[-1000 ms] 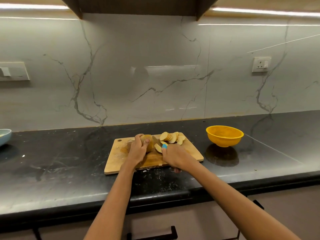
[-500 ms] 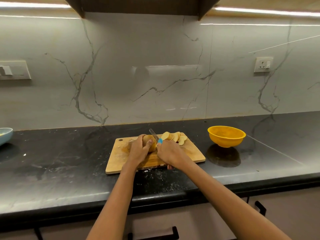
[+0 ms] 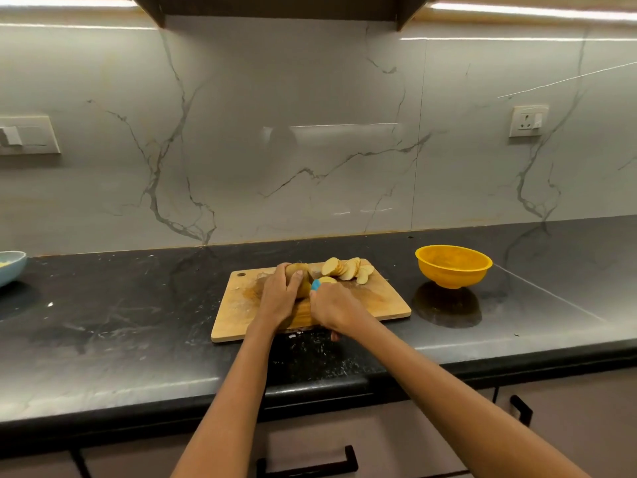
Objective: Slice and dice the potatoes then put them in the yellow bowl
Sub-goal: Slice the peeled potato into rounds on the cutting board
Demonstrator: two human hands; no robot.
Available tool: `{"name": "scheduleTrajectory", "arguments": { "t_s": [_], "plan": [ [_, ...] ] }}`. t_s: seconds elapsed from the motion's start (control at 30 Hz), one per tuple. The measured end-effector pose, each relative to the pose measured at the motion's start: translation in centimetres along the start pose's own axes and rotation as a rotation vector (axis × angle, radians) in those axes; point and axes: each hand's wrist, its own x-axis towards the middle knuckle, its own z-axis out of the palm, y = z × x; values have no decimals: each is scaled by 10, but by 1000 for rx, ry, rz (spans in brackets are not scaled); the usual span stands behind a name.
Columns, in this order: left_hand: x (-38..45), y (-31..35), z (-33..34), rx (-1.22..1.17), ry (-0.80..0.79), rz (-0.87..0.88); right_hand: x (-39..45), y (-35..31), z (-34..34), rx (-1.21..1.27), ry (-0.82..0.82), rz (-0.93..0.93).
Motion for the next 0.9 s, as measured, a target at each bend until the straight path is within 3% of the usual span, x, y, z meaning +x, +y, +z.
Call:
{"name": "scheduleTrajectory", "arguments": {
  "t_s": [0.27, 0.4, 0.6, 0.73, 0.9],
  "plan": [
    [-3, 2, -1, 4, -16, 6, 9, -10, -3, 83, -15, 35],
    [3, -5, -2, -3, -6, -14, 1, -5, -1, -8, -52, 67],
    [-3, 1, 1, 41, 6, 49, 2, -12, -8, -40, -161, 118],
    [1, -5, -5, -50, 8, -33, -6, -11, -13, -105, -251, 159],
    [3, -12, -5, -77, 9, -52, -21, 11, -11, -118, -155, 82]
  ]
}}
